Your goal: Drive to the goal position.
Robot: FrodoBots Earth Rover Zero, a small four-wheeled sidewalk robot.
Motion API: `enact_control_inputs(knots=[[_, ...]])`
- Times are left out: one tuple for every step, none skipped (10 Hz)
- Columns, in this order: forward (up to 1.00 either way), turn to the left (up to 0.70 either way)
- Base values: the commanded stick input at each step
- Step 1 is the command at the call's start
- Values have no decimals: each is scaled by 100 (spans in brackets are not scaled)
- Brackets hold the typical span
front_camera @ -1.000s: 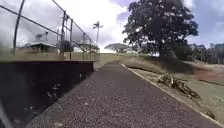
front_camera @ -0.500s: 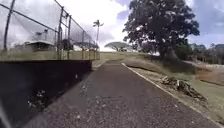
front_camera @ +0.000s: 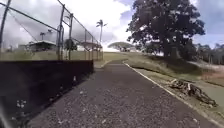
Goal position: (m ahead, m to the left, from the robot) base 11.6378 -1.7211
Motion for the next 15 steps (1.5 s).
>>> enact_control_inputs(knots=[[70, 0], [70, 0], [70, 0], [70, 0], [70, 0], [70, 0], [70, 0], [70, 0], [70, 0], [70, 0], [70, 0], [70, 0], [70, 0], [70, 0], [70, 0]])
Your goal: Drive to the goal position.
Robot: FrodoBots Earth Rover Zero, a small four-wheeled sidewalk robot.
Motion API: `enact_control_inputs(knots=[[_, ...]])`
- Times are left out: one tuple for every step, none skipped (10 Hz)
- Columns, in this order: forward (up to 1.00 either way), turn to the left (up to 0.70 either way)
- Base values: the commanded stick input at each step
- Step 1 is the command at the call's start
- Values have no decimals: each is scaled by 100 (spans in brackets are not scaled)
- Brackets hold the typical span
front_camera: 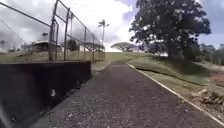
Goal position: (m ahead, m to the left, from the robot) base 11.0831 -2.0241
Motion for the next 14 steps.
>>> enact_control_inputs(knots=[[70, 0], [70, 0], [70, 0], [70, 0], [70, 0], [70, 0], [70, 0], [70, 0], [70, 0], [70, 0], [70, 0], [70, 0], [70, 0], [70, 0]])
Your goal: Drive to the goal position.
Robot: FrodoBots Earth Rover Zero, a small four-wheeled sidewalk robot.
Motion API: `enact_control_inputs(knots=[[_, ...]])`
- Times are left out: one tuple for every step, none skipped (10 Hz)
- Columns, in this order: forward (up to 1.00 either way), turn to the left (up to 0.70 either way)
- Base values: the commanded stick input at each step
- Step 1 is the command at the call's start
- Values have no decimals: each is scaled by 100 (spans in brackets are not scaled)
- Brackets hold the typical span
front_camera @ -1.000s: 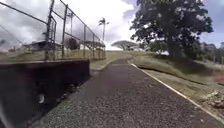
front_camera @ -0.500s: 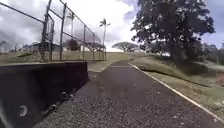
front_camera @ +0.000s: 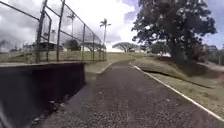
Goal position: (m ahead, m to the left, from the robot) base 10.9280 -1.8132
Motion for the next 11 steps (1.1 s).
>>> enact_control_inputs(knots=[[70, 0], [70, -1], [70, -26], [70, -35], [70, -35], [70, -33], [70, -21], [70, -6], [70, 0], [70, 0], [70, 0]])
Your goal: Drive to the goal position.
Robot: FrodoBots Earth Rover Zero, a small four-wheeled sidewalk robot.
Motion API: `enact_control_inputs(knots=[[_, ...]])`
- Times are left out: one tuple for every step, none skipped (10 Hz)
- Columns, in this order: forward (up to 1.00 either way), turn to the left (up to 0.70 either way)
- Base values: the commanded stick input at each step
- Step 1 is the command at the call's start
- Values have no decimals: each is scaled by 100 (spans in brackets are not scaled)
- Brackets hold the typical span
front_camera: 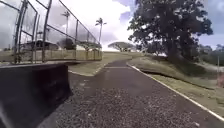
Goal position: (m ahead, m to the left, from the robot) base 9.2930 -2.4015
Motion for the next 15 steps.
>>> enact_control_inputs(knots=[[70, 0], [70, 0], [70, 0], [70, 0], [70, 0], [70, 0], [70, 0], [70, 0], [70, 0], [70, 0], [70, 0], [70, 0], [70, 0], [70, 0], [70, 0]])
